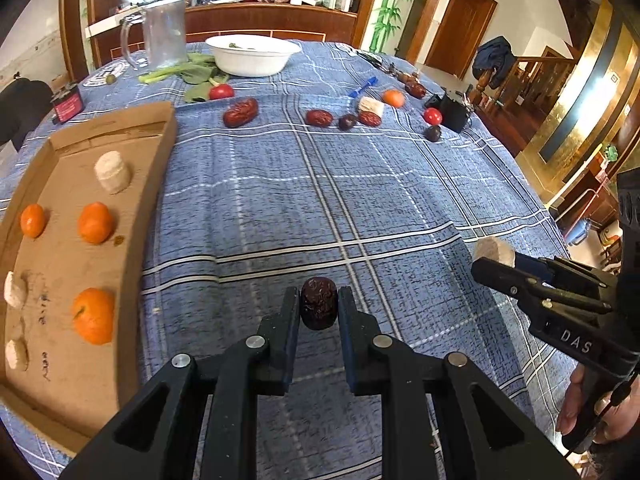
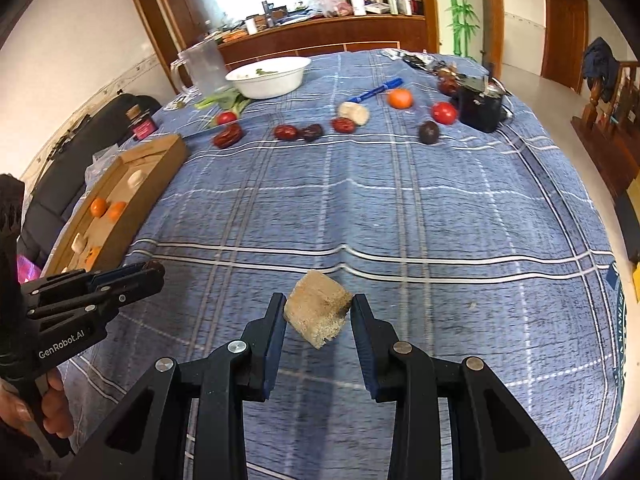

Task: Organize fruits
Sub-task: 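Carry the dark date and tan cake into the tray and open both grippers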

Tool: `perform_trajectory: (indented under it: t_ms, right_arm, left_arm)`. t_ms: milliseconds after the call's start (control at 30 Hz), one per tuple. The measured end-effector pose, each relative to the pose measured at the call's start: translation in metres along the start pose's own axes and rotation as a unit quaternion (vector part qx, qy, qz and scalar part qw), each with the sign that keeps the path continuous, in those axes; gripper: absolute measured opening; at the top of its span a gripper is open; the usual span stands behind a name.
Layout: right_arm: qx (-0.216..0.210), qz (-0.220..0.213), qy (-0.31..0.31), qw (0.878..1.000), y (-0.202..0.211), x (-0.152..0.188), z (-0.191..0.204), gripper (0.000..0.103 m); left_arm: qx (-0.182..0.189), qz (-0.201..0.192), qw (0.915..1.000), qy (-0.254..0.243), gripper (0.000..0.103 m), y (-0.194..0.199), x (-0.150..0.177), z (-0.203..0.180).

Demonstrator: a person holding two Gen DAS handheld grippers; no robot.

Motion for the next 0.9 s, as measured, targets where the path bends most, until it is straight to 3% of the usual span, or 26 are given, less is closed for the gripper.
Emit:
perform_trajectory:
  t_ms: [533, 900]
  right_arm:
    - [-0.017, -0.001, 0.041, 0.999, -0.005, -0.011, 0.053, 0.035]
    - [-0.061, -0.004, 0.073, 0.996, -0.020, -0.032, 0.110, 0.035]
  left_arm:
    - [-0.004, -0.026, 0.9992, 0.029, 0.018, 0.030, 0.001, 0.035]
    - [-0.039, -0.048, 0.9959, 0.067, 0.018, 0.060, -0.002, 0.090]
Point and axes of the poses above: each gripper's, at about its wrist camera, not at the fingertips, and y roughly against the way its jaws point, z to its left, x to its underside, the point moved 1 cm from there along -y, roughly the way its jaws point, and after that the axes turned 7 degrees about -z, right-handed, at the moved point
